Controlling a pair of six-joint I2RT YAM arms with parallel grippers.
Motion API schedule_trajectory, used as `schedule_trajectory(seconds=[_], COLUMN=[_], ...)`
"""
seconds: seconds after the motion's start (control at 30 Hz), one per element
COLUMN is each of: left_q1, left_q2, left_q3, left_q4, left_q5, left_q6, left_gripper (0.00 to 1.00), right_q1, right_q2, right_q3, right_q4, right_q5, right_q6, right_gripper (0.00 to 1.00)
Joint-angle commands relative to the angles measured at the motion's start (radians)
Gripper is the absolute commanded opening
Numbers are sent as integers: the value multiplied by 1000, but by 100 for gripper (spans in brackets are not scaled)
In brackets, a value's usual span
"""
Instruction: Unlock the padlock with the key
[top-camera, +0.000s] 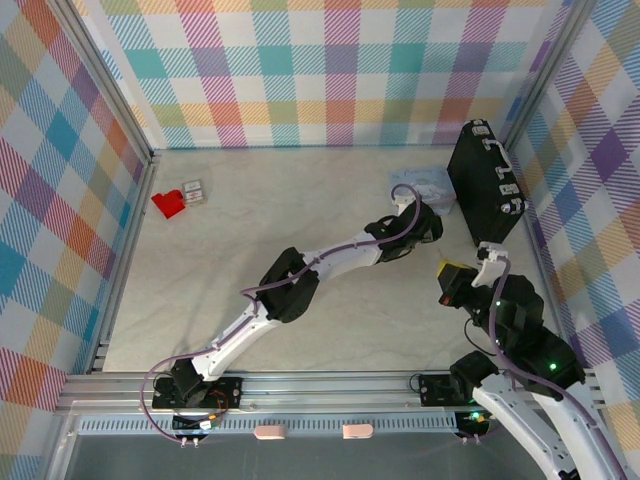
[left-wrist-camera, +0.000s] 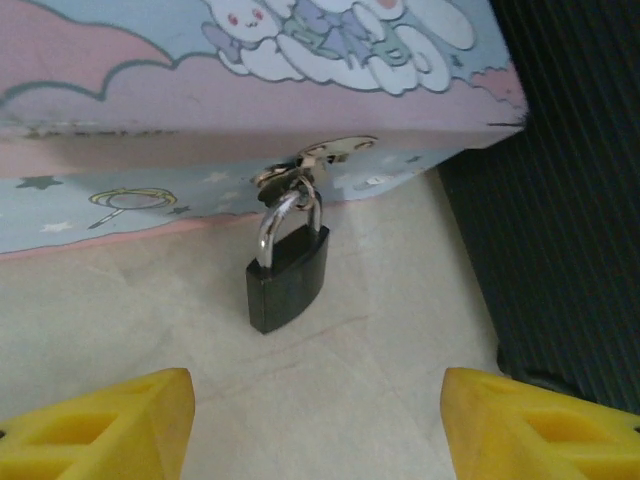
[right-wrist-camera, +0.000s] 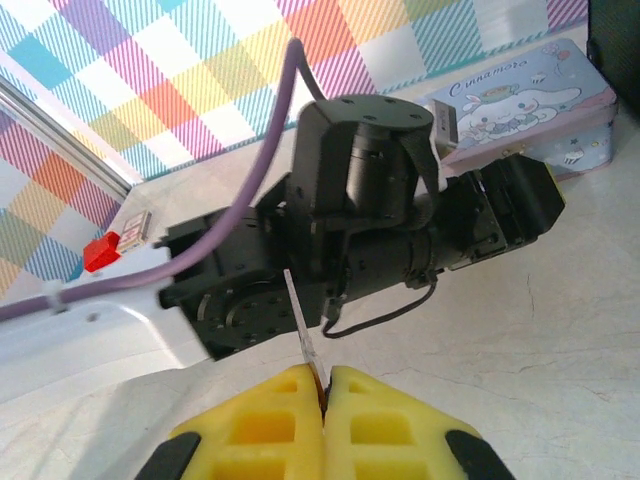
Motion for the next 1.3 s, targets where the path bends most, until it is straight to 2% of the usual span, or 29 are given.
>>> schedule_trajectory(seconds=[0.0, 0.07, 0.23, 0.47, 0.6, 0.73, 0.8, 1.03, 1.27], left_q1=[4, 4, 4, 4, 8, 22, 35, 44, 47], left_q2=[65, 86, 188, 245, 258, 253, 234, 69, -27], left_q3=[83, 95, 217, 232, 231, 225, 202, -45, -159], left_q4=[-60, -34, -17, 12, 25, 25, 36, 131, 147], left_q5=[-47, -71, -73, -123, -144, -132, -73, -94, -93], left_q6=[-34, -35, -34, -38, -30, -40, -56, -22, 47], left_gripper=[64, 64, 54, 48, 40, 28, 23, 7, 0], right_q1=[-4, -3, -4, -3, -3, -3, -4, -3, -3], right_q2=[-26, -34, -39, -38, -34, -31, -28, 1, 30], right_q3=[39, 38, 17, 14, 12, 12, 13, 7, 9], right_q4=[-29, -35, -32, -25, -23, -22, -23, -3, 10], right_q5=[11, 12, 4, 1, 0, -3, -3, -13, -26], right_q6=[18, 22, 33, 29, 30, 32, 29, 29, 28], right_gripper=[0, 0, 0, 0, 0, 0, 0, 0, 0])
